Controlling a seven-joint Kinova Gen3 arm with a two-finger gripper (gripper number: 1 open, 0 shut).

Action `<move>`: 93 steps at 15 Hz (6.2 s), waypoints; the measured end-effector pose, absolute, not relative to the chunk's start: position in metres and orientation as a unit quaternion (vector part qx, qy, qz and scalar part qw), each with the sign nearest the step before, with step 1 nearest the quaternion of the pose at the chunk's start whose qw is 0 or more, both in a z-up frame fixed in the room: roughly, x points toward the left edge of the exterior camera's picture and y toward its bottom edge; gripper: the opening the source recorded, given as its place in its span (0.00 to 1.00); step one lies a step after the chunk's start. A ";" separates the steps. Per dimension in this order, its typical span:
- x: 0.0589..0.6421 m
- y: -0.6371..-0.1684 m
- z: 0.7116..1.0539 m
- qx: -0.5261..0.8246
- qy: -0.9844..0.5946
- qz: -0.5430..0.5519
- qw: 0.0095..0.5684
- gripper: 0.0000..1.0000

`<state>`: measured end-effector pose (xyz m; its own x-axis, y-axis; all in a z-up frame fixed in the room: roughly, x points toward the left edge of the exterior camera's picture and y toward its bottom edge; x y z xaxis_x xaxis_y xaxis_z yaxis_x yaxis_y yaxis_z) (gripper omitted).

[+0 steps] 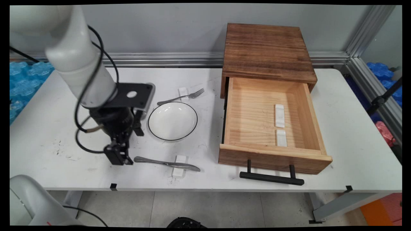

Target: Pick up the knife from the right of the white plate, then place the picked object into the drawer

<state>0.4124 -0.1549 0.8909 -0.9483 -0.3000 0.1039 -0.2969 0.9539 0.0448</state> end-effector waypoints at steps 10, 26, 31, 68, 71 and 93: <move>0.393 -0.178 0.814 0.156 -0.984 -0.013 0.088 1.00; 0.383 -0.181 0.800 0.137 -0.988 -0.002 0.073 1.00; 0.379 -0.180 0.797 0.134 -0.989 0.000 0.066 1.00; 0.356 -0.170 0.962 0.120 -0.992 0.005 0.038 0.00; 0.339 -0.185 0.979 0.132 -0.989 0.019 0.059 0.00; 0.130 -0.332 0.921 0.121 -0.984 0.081 0.106 0.00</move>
